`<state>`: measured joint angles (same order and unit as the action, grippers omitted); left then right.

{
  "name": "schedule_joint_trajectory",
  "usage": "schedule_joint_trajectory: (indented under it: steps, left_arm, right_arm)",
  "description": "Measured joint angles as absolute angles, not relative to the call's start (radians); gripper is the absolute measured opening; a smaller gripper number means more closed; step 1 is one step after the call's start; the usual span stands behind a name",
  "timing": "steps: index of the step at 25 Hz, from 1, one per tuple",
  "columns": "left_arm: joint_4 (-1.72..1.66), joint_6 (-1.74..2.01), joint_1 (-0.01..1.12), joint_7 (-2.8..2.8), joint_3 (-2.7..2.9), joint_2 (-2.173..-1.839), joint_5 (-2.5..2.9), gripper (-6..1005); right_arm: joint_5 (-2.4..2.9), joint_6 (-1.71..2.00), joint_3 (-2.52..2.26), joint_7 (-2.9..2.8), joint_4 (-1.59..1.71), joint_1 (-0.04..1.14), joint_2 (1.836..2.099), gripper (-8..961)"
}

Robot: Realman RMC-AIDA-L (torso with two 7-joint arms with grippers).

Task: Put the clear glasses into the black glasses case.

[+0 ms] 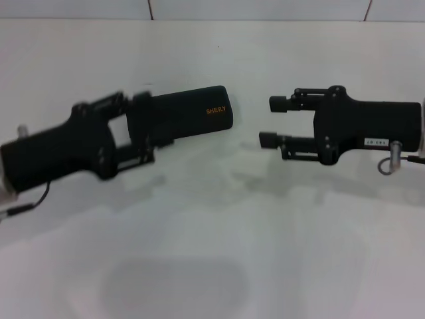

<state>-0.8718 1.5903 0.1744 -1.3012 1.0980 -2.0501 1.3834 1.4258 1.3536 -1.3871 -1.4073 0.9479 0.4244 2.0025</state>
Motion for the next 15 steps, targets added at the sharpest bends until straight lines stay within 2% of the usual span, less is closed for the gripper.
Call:
schedule_joint_trajectory:
  steps: [5,11,15]
  left_arm:
    - [-0.926,1.623,0.127,-1.310,1.098,-2.041,1.457,754]
    - [-0.960,1.646,0.111,-1.313,1.098,-2.041,1.509,893]
    - [-0.960,1.651,0.117,-1.321,1.098,-2.040,1.524,893]
  right_arm:
    - [1.483,1.417,-1.360,-1.410,0.999,0.406,2.001,639]
    - [1.545,1.504,-1.338,-1.410,1.008,0.406,2.002,755]
    - [1.554,1.512,-1.338,-1.408,1.008,0.398,2.007,810]
